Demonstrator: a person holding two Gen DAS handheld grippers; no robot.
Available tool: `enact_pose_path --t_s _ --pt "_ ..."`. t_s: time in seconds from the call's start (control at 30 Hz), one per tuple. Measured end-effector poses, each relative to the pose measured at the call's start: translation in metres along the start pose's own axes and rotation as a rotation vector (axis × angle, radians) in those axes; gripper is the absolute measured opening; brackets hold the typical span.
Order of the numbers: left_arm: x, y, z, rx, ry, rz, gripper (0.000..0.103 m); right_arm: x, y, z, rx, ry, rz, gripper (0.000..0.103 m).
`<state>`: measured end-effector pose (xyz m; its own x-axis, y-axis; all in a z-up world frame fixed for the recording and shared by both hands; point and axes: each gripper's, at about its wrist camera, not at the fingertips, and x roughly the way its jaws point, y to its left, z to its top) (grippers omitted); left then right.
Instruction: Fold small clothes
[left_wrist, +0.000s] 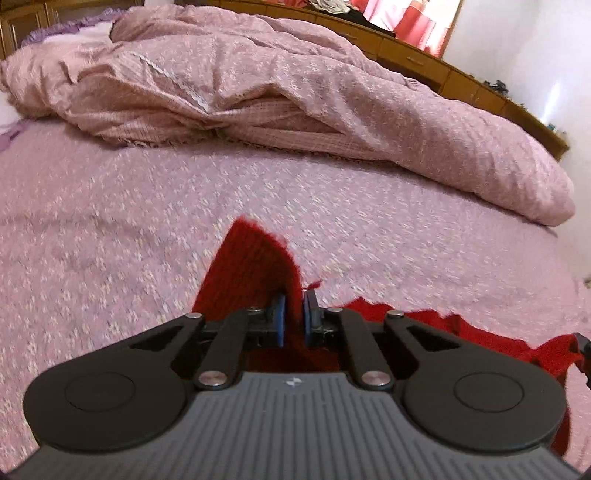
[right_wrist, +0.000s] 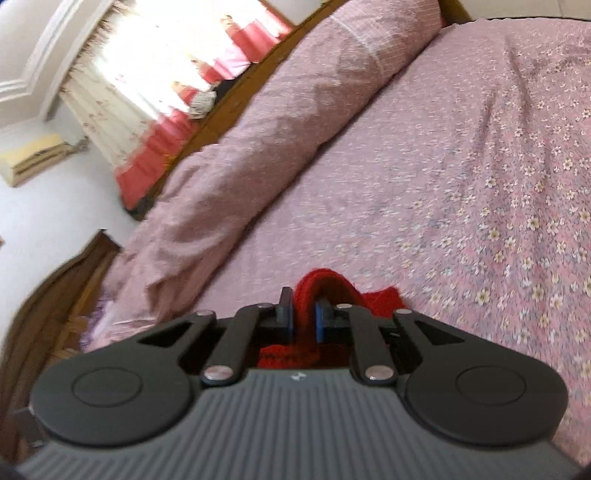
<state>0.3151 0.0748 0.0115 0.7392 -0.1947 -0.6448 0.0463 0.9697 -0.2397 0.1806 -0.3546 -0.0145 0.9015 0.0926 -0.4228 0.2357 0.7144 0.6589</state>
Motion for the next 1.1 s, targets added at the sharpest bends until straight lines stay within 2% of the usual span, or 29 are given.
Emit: enact_pose_path --t_s 0.13,0.2,0.3,0.37,0.5,0.67,0.87,1.0,1.1 --pt "0.005 -0.001 0.006 0.018 -0.005 0.013 0.017 0.022 -0.003 -0.002 -0.008 0.03 -0.075 0.016" --pt "0.002 0.001 0.006 0.02 -0.011 0.006 0.029 0.025 -0.003 -0.006 -0.019 0.034 -0.082 0.018" --pt "-0.005 0.001 0.005 0.047 -0.026 0.032 0.046 0.02 0.0 -0.012 -0.068 0.017 -0.073 0.035" --pt "-0.012 -0.001 0.003 0.077 -0.04 0.046 0.051 0.012 0.006 -0.014 -0.122 -0.023 -0.094 0.045" --pt "-0.025 -0.007 -0.004 0.13 -0.05 0.051 0.06 -0.001 0.017 -0.014 -0.205 -0.072 -0.116 0.046" --pt "-0.028 -0.008 -0.023 0.157 -0.009 0.044 0.065 -0.011 0.03 -0.023 -0.35 -0.07 -0.128 0.046" --pt "-0.003 -0.003 -0.049 0.153 0.093 0.088 0.065 0.001 0.034 -0.048 -0.53 0.008 -0.175 0.046" --pt "0.012 0.002 -0.057 0.156 0.119 0.107 0.066 0.016 0.026 -0.06 -0.588 0.074 -0.251 0.043" --pt "0.019 0.003 -0.056 0.167 0.121 0.115 0.067 0.023 0.016 -0.061 -0.565 0.076 -0.234 0.043"
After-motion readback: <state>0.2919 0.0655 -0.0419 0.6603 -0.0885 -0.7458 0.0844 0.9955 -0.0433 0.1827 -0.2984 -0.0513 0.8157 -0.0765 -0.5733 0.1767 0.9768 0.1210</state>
